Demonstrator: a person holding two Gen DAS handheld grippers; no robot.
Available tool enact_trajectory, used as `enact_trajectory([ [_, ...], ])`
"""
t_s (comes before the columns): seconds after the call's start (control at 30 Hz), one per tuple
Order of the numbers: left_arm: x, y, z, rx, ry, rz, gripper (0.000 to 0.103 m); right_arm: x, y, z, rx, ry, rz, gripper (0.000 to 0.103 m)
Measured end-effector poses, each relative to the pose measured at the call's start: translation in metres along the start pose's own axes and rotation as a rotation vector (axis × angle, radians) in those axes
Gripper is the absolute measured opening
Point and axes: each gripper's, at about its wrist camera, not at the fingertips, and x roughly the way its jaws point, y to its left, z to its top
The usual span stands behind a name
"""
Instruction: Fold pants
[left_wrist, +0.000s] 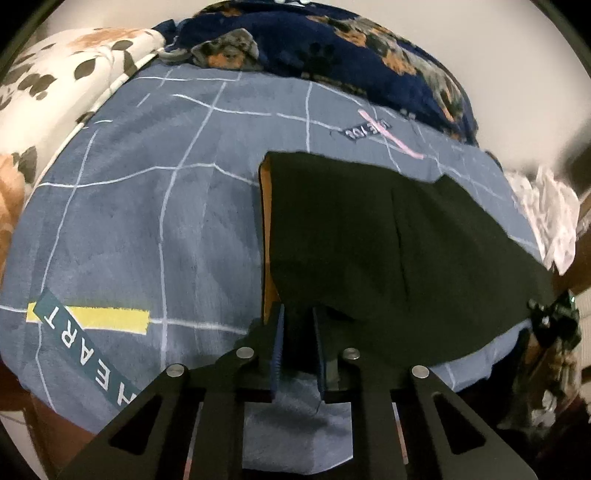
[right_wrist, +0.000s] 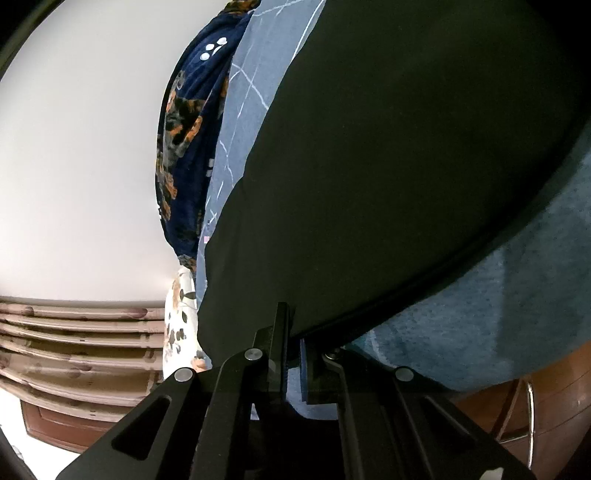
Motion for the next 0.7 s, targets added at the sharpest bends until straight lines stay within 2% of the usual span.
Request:
enact_trajectory([
  [0.27, 0.011, -0.002, -0.01, 0.023, 0.012, 0.061, 0.015, -0.001, -0.001, 0.0, 0.004, 0.003, 0.013, 0.003],
  [0.53, 0.018, -0.025, -0.011, 0.138, -0.031, 0.187, 0.015, -0.002, -0.003, 0.0, 0.009, 0.001, 0.016, 0.002],
  [0.7, 0.019, -0.017, -0.015, 0.11, -0.038, 0.165, 0.018, -0.001, -0.001, 0.001, 0.015, 0.005, 0.022, 0.002],
])
